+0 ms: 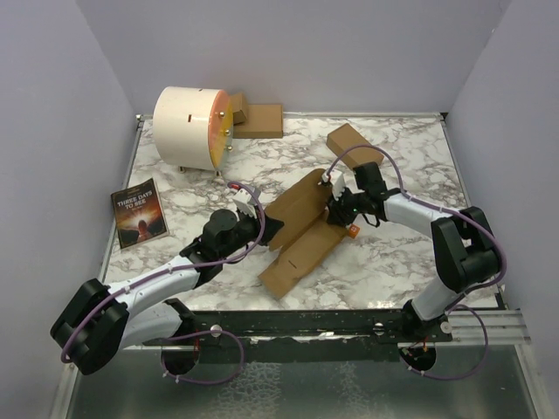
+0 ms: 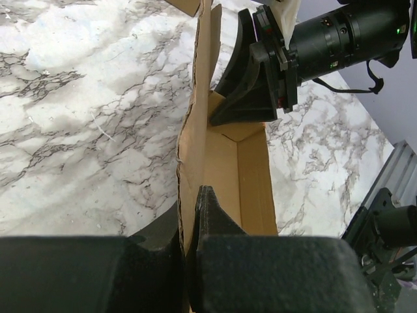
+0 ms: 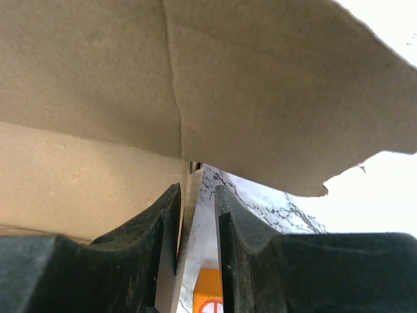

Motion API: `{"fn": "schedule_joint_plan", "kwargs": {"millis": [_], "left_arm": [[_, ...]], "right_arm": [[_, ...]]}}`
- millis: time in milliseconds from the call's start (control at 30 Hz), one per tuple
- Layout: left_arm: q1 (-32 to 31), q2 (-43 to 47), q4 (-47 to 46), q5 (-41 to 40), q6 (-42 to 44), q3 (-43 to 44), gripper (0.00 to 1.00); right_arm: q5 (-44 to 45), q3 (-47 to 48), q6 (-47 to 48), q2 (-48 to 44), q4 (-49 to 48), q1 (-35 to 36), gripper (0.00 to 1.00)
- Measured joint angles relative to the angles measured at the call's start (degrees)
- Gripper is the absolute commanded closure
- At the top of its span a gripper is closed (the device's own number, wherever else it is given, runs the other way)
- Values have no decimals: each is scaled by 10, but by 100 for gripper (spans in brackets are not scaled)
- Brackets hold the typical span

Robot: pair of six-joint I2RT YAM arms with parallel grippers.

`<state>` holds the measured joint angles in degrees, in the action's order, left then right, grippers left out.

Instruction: Fold the paper box

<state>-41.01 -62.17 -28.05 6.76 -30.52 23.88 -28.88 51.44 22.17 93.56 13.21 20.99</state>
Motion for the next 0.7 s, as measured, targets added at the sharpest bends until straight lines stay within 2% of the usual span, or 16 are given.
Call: {"fn": "schedule_joint_plan", "kwargs": {"millis": [267,433,567,600,700], "left_arm": [[0,-3,11,-24,5,0,100],[-1,-3,12,-30,4,0,100],[-3,-3,13,-32,4,0,100],[-4,-3,13,-32,4,0,100],[-4,-3,14,-33,4,0,100]], "right_arm": [[25,0,17,5,0,5,71],[32,0,30,5,0,8,89],[39,0,30,5,2,14,92],[40,0,30,5,2,14,88],[40,0,29,5,3,14,67]]}}
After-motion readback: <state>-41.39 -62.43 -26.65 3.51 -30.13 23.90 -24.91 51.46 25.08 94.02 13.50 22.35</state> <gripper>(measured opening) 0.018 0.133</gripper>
